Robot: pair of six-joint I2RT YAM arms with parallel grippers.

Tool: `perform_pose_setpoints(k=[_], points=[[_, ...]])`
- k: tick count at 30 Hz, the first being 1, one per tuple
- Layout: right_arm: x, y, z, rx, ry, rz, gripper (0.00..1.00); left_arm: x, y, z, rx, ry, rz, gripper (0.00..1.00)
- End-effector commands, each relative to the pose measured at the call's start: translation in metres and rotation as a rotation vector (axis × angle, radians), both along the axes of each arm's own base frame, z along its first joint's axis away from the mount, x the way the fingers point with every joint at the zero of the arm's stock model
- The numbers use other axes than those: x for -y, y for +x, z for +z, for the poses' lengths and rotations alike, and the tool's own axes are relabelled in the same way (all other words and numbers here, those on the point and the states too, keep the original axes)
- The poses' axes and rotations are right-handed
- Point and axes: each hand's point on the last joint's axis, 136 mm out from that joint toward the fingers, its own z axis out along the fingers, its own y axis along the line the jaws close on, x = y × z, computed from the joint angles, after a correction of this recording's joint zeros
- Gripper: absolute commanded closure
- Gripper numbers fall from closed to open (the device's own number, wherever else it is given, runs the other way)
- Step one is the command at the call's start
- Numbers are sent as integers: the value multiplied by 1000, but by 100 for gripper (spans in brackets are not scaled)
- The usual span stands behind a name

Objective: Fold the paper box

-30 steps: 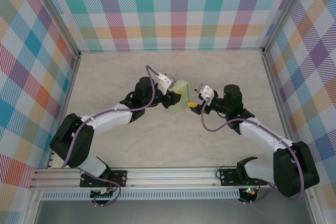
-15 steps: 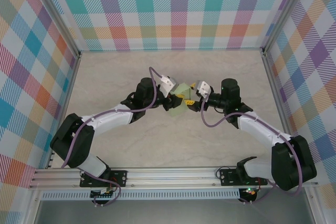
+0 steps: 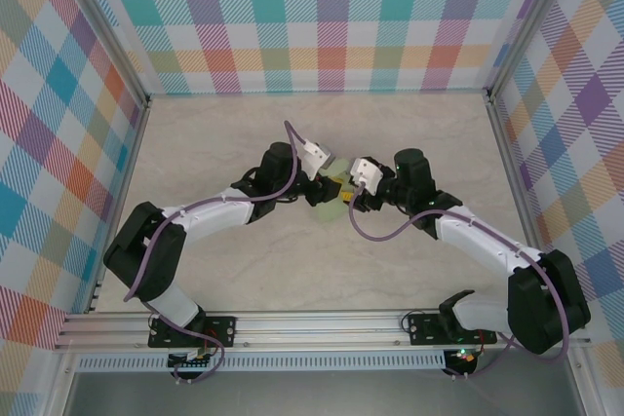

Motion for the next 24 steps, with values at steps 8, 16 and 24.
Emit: perform_pose_setpoints(k=[8,16,24], points=[[10,-27,46,47,67,113,21,-1,-3,73,189,-110,-189,58],[22,-30,51,-80,150,167,16,1,-70,97,299,-61,-535,58],[-6,-47,59,-145,183,360,22,5,-81,107,343,-64,-558,57]])
